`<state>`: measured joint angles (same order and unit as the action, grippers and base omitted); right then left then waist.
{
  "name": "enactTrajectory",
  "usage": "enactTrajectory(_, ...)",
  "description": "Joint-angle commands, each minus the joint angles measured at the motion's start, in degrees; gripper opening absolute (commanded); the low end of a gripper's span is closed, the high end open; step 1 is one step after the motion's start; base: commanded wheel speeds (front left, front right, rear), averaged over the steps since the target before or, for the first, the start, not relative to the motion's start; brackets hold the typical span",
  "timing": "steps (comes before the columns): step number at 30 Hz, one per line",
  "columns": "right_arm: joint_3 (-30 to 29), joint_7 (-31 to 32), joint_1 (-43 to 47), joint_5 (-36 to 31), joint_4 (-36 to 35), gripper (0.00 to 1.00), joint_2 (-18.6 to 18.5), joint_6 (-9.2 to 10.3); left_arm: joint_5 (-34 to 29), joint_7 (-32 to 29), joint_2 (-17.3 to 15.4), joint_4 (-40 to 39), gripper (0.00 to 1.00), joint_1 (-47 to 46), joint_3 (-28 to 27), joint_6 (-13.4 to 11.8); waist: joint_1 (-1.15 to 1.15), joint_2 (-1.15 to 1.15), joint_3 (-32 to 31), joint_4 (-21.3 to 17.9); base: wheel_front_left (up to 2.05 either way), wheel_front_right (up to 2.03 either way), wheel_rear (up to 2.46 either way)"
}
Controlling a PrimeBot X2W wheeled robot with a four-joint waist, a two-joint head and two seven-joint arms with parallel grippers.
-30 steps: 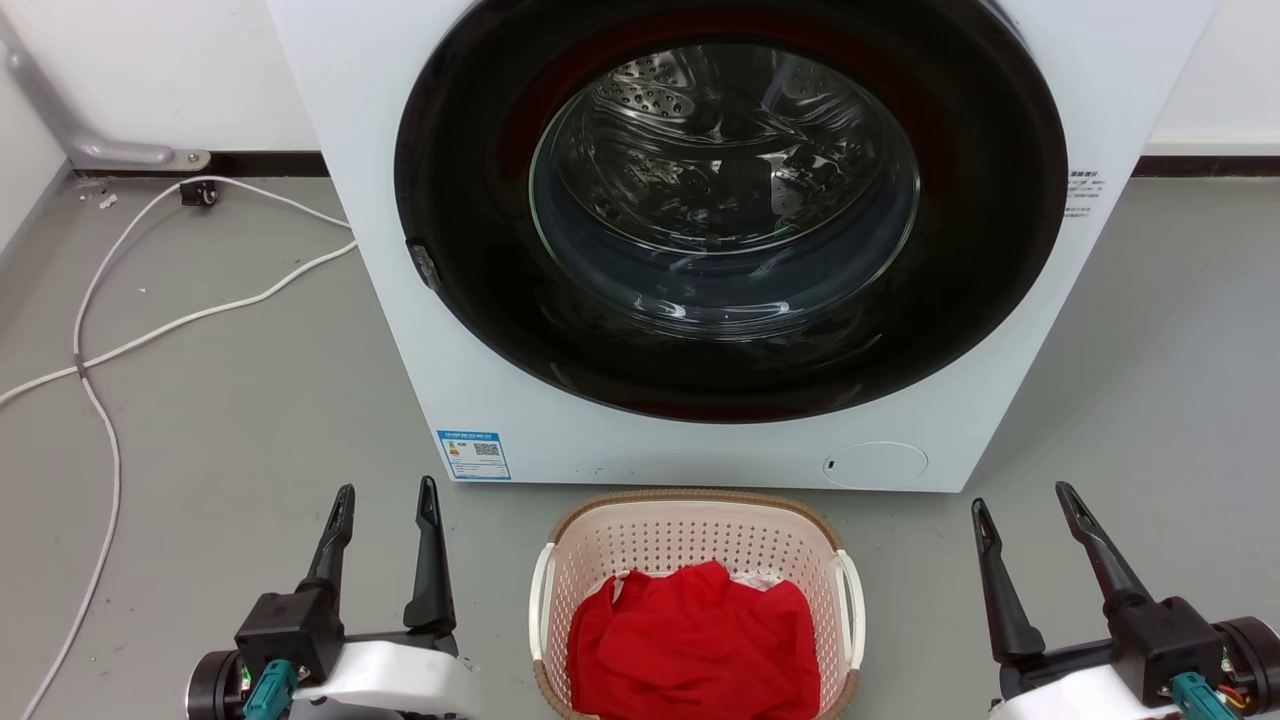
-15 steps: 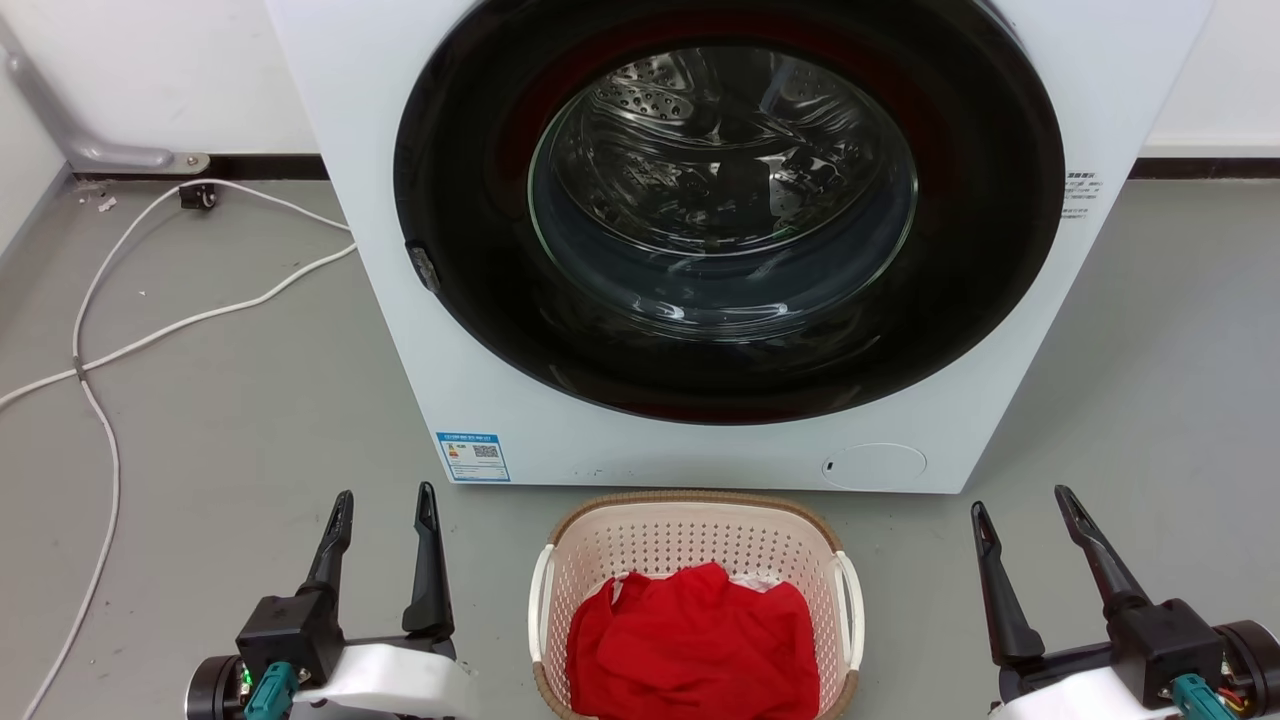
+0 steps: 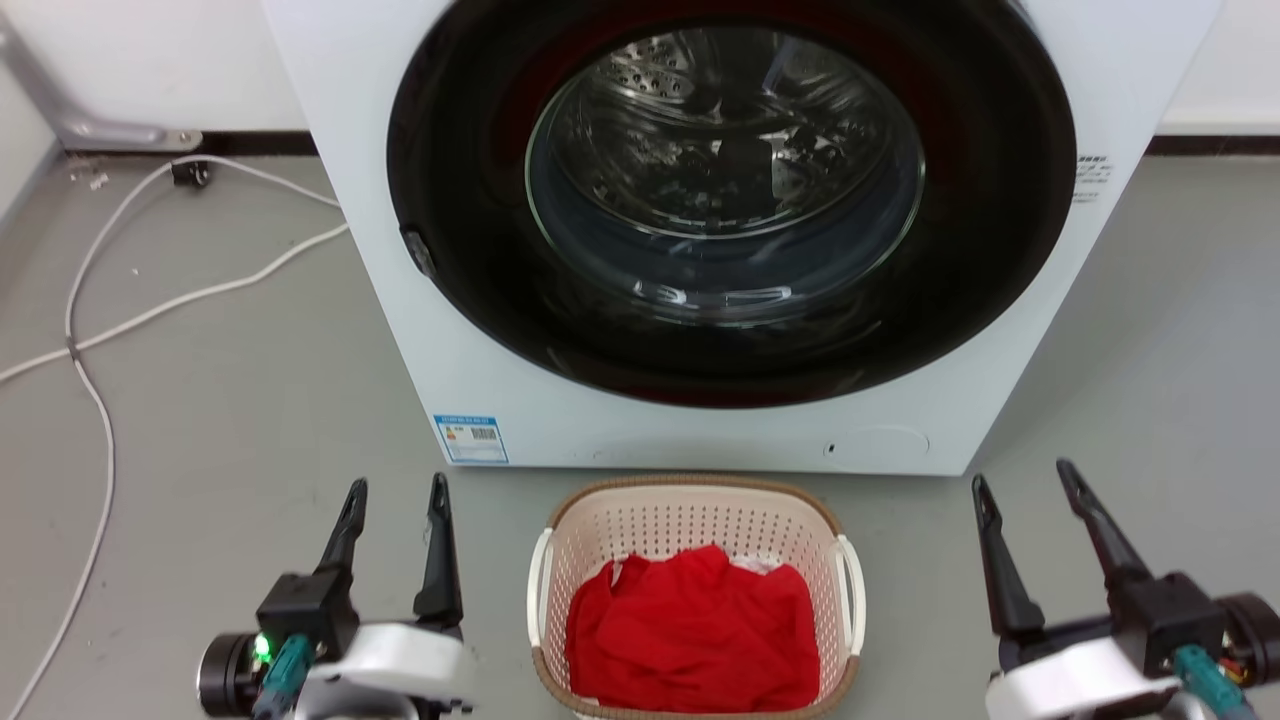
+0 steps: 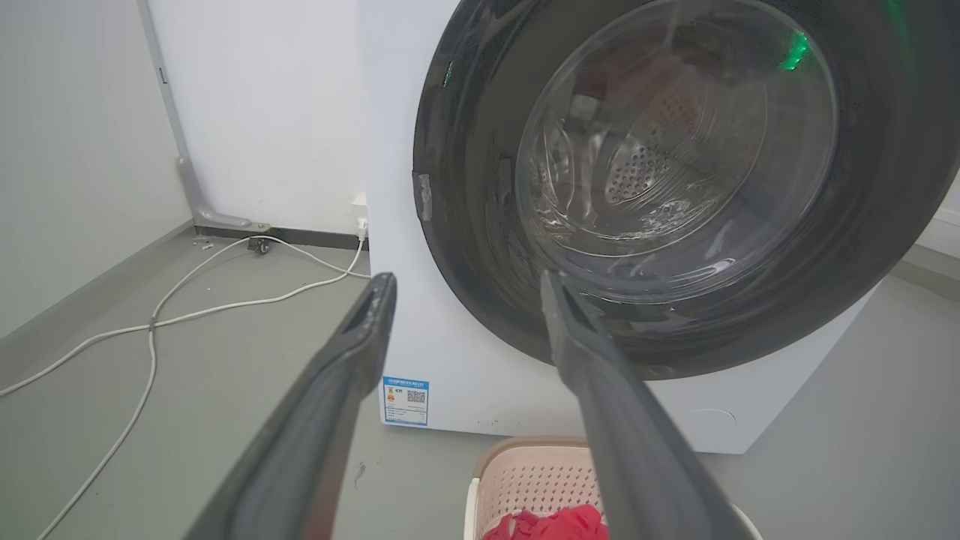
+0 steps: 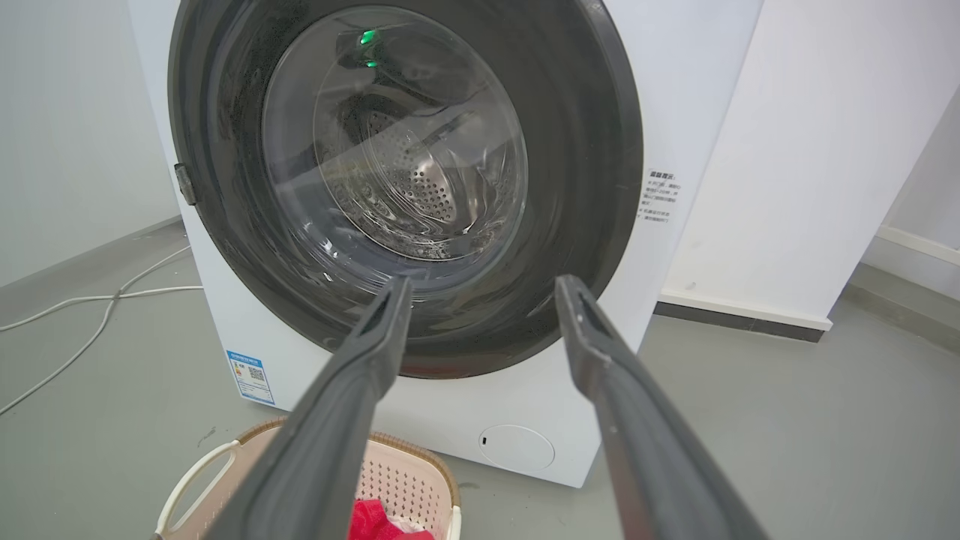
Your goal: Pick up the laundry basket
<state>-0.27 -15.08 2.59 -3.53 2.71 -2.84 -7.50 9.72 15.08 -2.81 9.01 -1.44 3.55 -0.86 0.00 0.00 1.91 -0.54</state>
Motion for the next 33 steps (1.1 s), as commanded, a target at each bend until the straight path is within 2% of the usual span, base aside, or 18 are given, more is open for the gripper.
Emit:
enactTrajectory(1,-0.16,-0.14,-1.30,-0.26,0.24,1.00,-0.07,0.03,-0.48,0.15,-0.13,0.66,1.00,-1.49,0.12,0.36,0.00,0.00,0.94,0.03,0.00,0.00,0.00)
enactTrajectory(7,-0.69,-0.14,-7.21,-1.99,3.41,1.00,-0.05,0.03,-3.14,0.15,-0.13,6.28,1.00,-8.98,0.25,1.92,0.00,0.00,6.45,0.15,0.00,0.00,0.00)
enactTrajectory(18,2.48,-0.13,-21.89,-5.26,16.58,1.00,-0.04,0.03,-5.92,0.14,-0.99,24.83,1.00,-25.28,0.82,4.23,0.00,0.00,20.83,-1.30,0.00,0.00,0.00)
enactTrajectory(33,4.40,-0.13,-38.54,-9.14,44.21,1.00,-0.03,0.04,-6.76,0.14,-1.14,51.77,1.00,-43.51,4.36,6.66,0.00,0.00,35.57,-0.89,0.00,0.00,0.00)
